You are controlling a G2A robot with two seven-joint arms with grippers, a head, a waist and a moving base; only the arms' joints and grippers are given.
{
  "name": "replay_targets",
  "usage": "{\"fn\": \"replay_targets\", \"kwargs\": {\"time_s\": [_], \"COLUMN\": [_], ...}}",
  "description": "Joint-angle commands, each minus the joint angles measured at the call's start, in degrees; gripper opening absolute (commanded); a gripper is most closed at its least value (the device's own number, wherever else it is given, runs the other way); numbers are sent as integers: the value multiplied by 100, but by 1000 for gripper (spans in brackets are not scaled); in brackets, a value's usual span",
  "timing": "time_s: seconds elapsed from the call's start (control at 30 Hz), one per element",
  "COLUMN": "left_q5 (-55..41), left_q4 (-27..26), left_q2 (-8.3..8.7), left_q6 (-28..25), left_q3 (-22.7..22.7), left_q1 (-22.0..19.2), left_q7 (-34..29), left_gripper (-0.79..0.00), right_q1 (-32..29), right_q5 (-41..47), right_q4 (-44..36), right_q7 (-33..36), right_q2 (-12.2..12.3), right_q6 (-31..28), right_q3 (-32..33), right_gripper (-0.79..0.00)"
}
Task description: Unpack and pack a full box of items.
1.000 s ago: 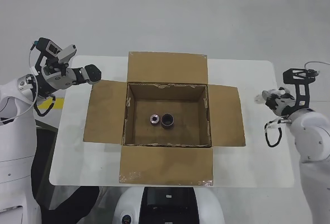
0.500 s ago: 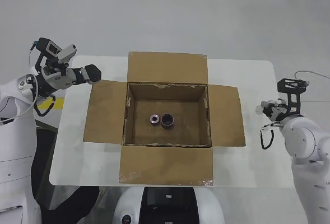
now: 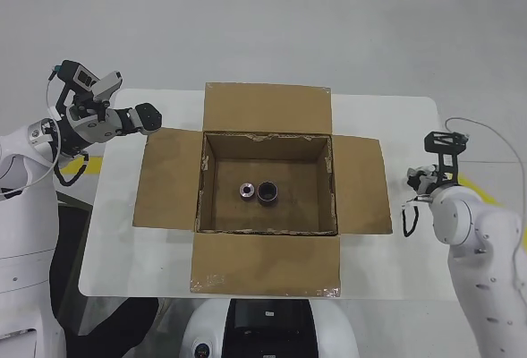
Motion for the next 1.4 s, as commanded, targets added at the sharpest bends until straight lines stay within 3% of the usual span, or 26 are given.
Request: {"fn": "replay_targets", "kwargs": {"time_s": [0.0,0.2,0.23,0.43,0.6,0.73,0.8,1.0,1.37], "left_q5": [0,0,0,0,0,0,0,0,0], "left_q4": [0,0,0,0,0,0,0,0,0], "left_q2": [0,0,0,0,0,0,0,0,0], "left_q6": [0,0,0,0,0,0,0,0,0], "left_q3": [0,0,0,0,0,0,0,0,0], "left_q1": [0,0,0,0,0,0,0,0,0], "left_q7": [0,0,0,0,0,0,0,0,0], "left_gripper": [0,0,0,0,0,0,0,0,0], "right_q1": [17,52,52,92,143,167,160,67,-155], "right_q5": [56,98,106,105,149,158,171,85,-606], "right_q4": [91,262,277,415,535,569,550,230,-1151], "right_q7": [-44,-148,-171,-205,-233,-234,-239,-235,231], "right_q2": [-12,-37,-40,-66,-92,-106,-111,-109,-77], "right_q6": [-12,-47,-46,-81,-65,-43,-39,12,-4], "right_q3": [-22,-40,-36,-107,-165,-168,-148,-1,293], "right_gripper": [-785,-785,-674,-606,-502,-369,-206,-15,0]}}
